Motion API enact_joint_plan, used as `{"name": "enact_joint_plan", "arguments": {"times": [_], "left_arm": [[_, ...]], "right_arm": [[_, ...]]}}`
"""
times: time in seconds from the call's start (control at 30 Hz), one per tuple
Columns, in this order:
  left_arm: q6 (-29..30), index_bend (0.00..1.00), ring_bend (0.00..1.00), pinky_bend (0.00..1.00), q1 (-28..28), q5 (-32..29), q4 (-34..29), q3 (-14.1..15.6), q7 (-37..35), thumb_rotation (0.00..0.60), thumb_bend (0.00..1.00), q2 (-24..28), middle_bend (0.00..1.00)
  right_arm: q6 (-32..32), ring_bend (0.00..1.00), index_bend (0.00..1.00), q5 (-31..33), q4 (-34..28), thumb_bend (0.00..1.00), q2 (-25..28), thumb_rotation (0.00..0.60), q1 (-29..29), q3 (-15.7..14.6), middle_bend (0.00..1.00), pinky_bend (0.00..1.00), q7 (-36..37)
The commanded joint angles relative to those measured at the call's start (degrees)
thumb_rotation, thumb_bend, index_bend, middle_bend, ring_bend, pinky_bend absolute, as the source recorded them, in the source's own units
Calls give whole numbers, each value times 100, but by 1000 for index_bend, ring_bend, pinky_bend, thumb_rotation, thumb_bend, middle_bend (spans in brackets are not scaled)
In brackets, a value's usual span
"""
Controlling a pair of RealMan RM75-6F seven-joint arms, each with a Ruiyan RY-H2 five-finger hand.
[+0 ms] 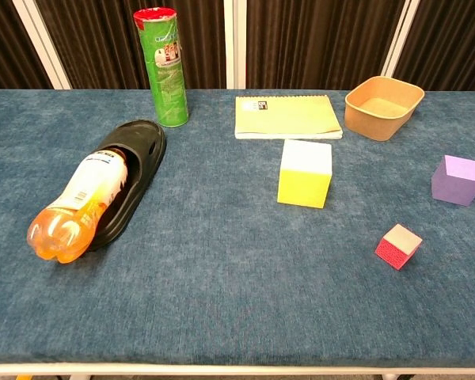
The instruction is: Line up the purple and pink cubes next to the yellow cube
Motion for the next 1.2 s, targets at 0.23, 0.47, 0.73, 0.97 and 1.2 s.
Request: {"name": "enact_joint_plan", "arguments": {"times": [0.23, 0.47, 0.73, 0.97, 1.2], "left_arm": [[0, 216, 149, 164, 21, 4, 25, 16, -39, 600, 30, -17, 215], [-8, 215, 149, 164, 17, 9, 18, 13, -21, 600, 30, -6, 215], [-26, 215, 149, 164, 13, 0, 40, 6, -56, 600, 29, -15, 215], [-17, 215, 149, 164, 41, -20, 84, 12, -110, 600, 29, -8, 216], [-22, 215, 149, 164, 52, -23, 77, 20, -111, 600, 29, -6, 216]], "right_arm": [[-1214, 0, 174, 1301, 1154, 199, -1114, 600, 974, 436, 75, 0, -611], [-1582, 0, 220, 1695, 1743, 200, -1632, 600, 1337, 525, 81, 0, -706], [-1921, 0, 242, 2058, 2168, 200, -2032, 600, 1659, 574, 84, 0, -782], [-1945, 0, 376, 2221, 2466, 271, -2267, 600, 1811, 600, 115, 0, -831], [-1843, 0, 457, 1900, 1964, 321, -1996, 600, 1816, 599, 142, 0, -636]]}}
